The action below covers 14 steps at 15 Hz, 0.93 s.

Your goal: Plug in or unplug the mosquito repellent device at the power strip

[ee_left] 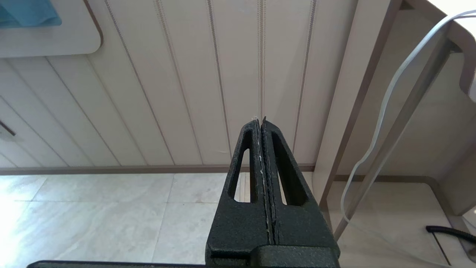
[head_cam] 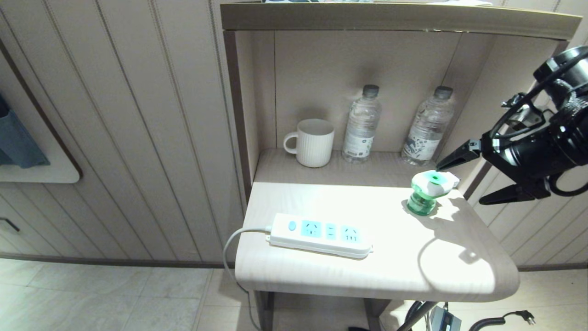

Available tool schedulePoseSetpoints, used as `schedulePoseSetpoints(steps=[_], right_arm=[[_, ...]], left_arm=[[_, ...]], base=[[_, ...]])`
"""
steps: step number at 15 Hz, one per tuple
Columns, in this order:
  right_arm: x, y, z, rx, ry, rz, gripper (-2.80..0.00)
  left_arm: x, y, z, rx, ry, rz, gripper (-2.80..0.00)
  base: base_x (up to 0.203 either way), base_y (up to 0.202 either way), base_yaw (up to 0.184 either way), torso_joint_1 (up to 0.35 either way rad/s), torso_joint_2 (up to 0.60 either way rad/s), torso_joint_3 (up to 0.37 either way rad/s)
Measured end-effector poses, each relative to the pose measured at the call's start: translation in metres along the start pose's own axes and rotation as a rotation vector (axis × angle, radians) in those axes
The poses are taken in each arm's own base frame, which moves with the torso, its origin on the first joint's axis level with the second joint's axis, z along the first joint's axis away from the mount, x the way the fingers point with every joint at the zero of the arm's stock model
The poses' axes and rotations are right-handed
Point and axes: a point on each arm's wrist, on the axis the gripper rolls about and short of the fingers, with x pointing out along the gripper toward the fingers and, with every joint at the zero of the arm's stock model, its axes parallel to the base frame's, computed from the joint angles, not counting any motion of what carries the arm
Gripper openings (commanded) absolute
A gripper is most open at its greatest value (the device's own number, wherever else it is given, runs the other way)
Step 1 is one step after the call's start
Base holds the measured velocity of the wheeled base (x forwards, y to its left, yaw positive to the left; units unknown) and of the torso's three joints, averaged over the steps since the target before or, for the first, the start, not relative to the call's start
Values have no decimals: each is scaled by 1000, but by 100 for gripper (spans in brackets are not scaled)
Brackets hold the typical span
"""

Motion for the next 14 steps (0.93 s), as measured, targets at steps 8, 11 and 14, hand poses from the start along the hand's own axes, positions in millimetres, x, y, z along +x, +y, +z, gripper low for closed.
schedulePoseSetpoints(steps=[8,11,14], right_arm=[[2,6,9,-12,-17,21,0],[4,8,12,-8,-19,23,0],[8,10,16,-12,-20,28,0]], left_arm=[[0,0,0,0,0,0,-280],[0,0,0,0,-1,0,-280],[0,0,0,0,0,0,-280]], base=[[0,0,0,0,0,0],[0,0,0,0,0,0],[0,0,0,0,0,0]])
